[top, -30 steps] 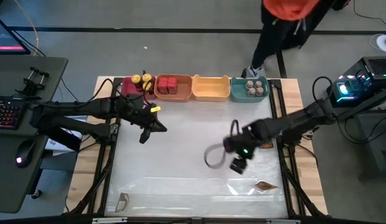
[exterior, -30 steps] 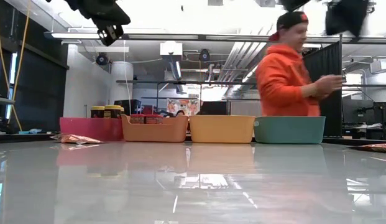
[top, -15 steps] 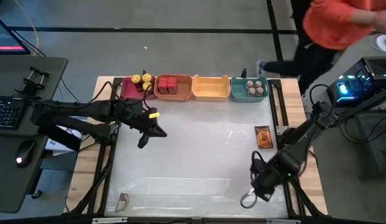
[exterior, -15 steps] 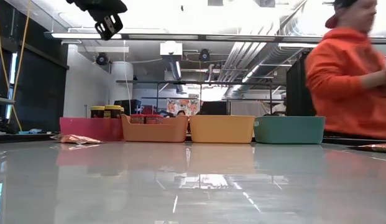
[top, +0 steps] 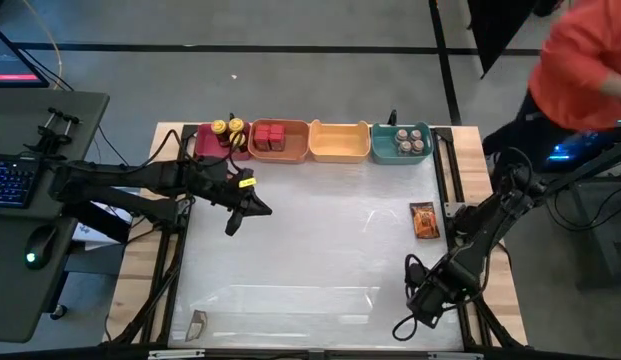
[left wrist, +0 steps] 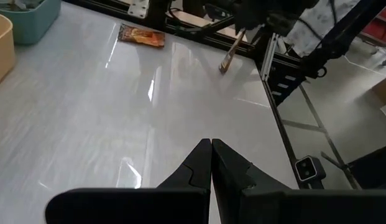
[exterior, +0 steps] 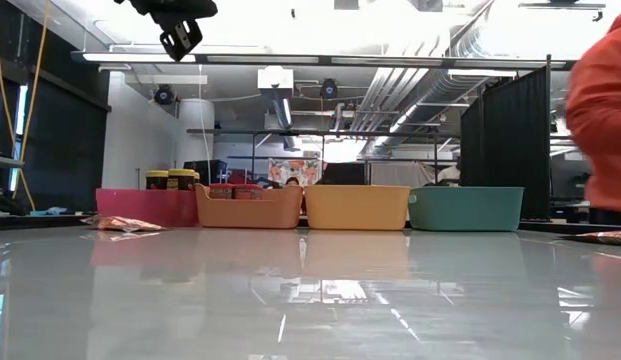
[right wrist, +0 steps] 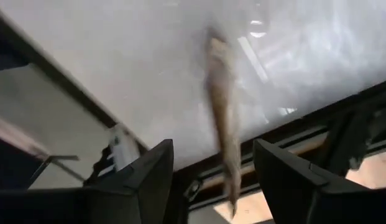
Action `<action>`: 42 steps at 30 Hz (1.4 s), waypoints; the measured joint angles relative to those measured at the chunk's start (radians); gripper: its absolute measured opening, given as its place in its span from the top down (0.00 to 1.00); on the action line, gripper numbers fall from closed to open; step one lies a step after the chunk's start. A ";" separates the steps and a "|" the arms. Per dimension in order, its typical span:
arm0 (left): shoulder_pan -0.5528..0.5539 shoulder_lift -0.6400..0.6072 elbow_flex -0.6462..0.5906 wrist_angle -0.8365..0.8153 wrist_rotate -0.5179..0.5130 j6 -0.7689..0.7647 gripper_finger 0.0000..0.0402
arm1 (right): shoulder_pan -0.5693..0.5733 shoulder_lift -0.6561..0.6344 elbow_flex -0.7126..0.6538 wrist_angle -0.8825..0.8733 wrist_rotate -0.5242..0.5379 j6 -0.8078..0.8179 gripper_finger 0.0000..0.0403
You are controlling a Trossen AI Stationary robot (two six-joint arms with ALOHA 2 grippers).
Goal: Sort spices by type
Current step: Put the bottom orange seasoning pack into the yellow bin
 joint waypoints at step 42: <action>0.022 -0.060 0.000 -0.057 -0.111 0.187 1.00 | -0.281 -0.001 0.133 0.025 0.191 0.074 0.83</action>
